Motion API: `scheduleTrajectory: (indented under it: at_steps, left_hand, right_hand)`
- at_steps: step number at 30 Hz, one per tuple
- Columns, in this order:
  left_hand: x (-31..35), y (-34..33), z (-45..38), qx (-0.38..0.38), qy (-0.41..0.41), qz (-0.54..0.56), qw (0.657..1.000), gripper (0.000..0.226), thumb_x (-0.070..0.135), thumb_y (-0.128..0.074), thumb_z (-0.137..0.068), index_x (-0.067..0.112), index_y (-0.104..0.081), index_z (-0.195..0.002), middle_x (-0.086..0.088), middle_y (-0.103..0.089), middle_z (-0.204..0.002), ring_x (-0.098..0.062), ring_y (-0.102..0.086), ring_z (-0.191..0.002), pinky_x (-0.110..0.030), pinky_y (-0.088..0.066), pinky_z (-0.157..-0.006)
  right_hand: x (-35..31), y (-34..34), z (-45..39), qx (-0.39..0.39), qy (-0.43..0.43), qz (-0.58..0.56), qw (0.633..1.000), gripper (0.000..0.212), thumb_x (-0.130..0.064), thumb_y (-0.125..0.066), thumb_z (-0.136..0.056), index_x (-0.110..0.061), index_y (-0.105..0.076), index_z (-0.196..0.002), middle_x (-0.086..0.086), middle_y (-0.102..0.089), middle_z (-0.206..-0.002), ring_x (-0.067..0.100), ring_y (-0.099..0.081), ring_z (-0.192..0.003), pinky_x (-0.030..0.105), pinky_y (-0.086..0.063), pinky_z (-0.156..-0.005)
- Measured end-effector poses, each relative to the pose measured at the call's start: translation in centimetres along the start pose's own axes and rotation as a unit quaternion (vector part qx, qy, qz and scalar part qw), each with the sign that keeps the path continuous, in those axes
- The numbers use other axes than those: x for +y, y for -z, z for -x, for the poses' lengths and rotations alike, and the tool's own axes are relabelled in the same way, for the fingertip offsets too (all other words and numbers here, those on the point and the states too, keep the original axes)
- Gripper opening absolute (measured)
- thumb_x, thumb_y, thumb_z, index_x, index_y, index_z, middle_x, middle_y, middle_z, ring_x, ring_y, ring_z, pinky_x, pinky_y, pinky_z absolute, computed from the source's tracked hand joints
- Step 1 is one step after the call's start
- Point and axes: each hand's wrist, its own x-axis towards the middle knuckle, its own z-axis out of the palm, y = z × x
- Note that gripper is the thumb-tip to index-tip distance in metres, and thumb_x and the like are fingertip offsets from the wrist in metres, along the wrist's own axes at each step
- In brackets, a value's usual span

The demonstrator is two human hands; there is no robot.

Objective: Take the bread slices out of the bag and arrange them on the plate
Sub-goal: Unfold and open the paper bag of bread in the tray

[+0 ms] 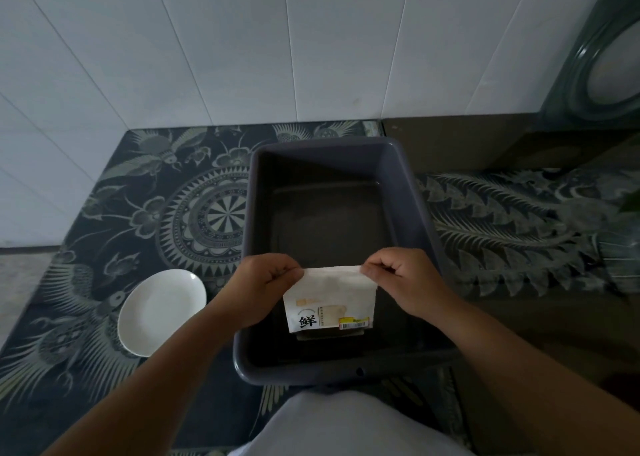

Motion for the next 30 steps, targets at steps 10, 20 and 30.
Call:
scheduleTrajectory:
  at_steps: [10,20,30]
  left_hand:
    - [0.4,1.0,-1.7,-0.026,0.011,-0.004,1.0,0.027,0.019,-0.062,-0.094,0.037,-0.065,-0.074,0.006,-0.067,-0.071,-0.007,-0.063,-0.07,-0.012,-0.048,-0.059]
    - [1.2,2.9,-3.4,-0.218,0.073,0.136,0.964,0.02,0.007,-0.054,-0.098,0.014,-0.066,-0.084,0.0,-0.063,-0.08,-0.006,-0.06,-0.073,-0.021,-0.05,-0.071]
    - [4.2,0.9,-4.6,-0.307,-0.054,-0.183,0.932,0.02,0.019,-0.055,-0.096,0.02,-0.07,-0.109,0.008,-0.067,-0.093,-0.005,-0.06,-0.084,-0.015,-0.043,-0.071]
  right_hand:
    - [-0.8,0.9,-0.9,-0.063,-0.019,0.024,0.998,0.007,-0.026,-0.072,-0.085,-0.023,-0.075,-0.09,-0.015,-0.07,-0.077,0.0,-0.065,-0.075,0.015,-0.05,-0.063]
    - [-1.7,1.3,-1.5,-0.116,-0.067,-0.029,0.991,0.018,-0.026,-0.066,-0.089,-0.033,-0.069,-0.073,-0.016,-0.07,-0.083,0.003,-0.066,-0.074,0.014,-0.05,-0.062]
    - [-1.5,0.6,-1.1,-0.14,-0.094,-0.013,0.986,0.011,-0.031,-0.067,-0.087,-0.033,-0.07,-0.077,-0.015,-0.07,-0.078,0.0,-0.065,-0.071,0.017,-0.05,-0.061]
